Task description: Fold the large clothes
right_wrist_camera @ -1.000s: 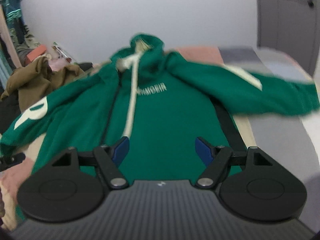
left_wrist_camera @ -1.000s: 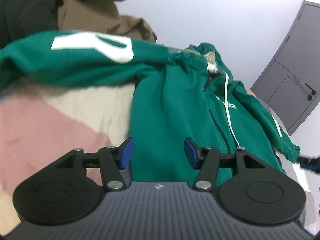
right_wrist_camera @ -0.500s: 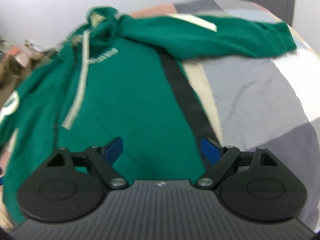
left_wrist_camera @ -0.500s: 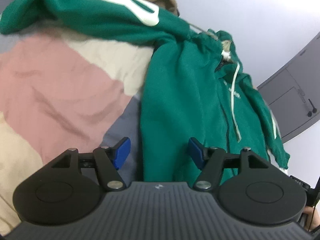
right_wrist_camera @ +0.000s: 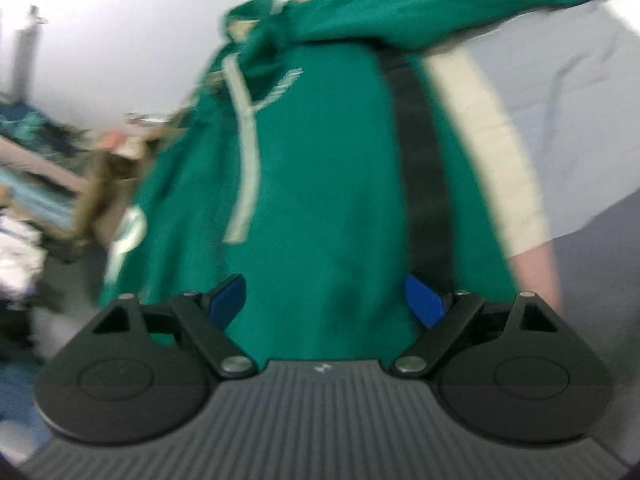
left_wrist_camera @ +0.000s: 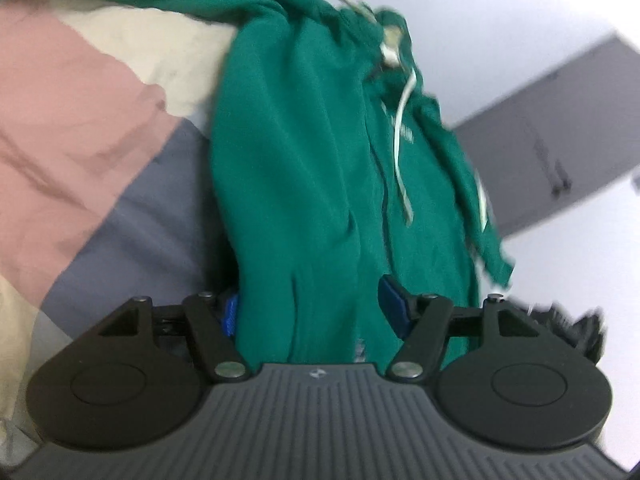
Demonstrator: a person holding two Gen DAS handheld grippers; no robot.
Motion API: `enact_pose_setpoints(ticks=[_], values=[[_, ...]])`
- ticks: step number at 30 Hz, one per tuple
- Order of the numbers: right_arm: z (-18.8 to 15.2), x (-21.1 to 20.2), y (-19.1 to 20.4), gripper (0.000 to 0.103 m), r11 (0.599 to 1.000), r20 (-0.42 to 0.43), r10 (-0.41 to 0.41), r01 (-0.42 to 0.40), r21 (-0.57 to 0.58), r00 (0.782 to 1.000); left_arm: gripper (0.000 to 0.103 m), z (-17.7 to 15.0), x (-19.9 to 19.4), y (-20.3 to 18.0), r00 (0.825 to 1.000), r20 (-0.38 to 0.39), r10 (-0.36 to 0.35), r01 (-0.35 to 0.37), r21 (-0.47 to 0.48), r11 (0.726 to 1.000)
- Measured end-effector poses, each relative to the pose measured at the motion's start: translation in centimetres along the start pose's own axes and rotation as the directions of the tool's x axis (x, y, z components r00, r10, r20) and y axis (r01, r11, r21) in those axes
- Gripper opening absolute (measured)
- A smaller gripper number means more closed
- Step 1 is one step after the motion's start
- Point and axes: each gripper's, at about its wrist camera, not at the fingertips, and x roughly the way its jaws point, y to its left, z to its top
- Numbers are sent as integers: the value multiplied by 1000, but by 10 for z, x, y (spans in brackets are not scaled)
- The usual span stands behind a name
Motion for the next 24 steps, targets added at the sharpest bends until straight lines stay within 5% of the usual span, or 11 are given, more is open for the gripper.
enact_pose_setpoints(ticks=[6, 8, 10, 12, 18, 21, 24], values=[[-14, 23, 15, 80, 962, -37, -244, 237, -134, 969, 70, -16, 10, -14, 994, -61, 86, -79, 111, 991], [-13, 27, 17, 66, 944, -22, -298, 292, -152, 954, 48, -17, 7, -16, 992, -52, 117, -110, 119, 987], [-13, 22, 20, 31, 936, -7, -322, 318, -149, 947, 31, -13, 4, -12, 990, -59, 128, -122, 105, 987], [-12, 12, 14, 8, 930, -1, -342, 338, -142, 940, 21, -9, -7, -5, 994, -57, 89, -86, 56, 995], [-5, -38, 29, 3, 945, 77, -272, 281, -168, 959, 11, 8, -50, -1, 999, -21, -50, 48, -73, 996], [-6, -64, 33, 3, 940, 104, -273, 288, -185, 956, 11, 12, -64, 0, 1000, -17, -15, 14, -84, 996], [-5, -73, 27, 6, 906, 145, -349, 373, -202, 926, 11, 9, -59, 1, 997, -45, 58, -61, -66, 996]])
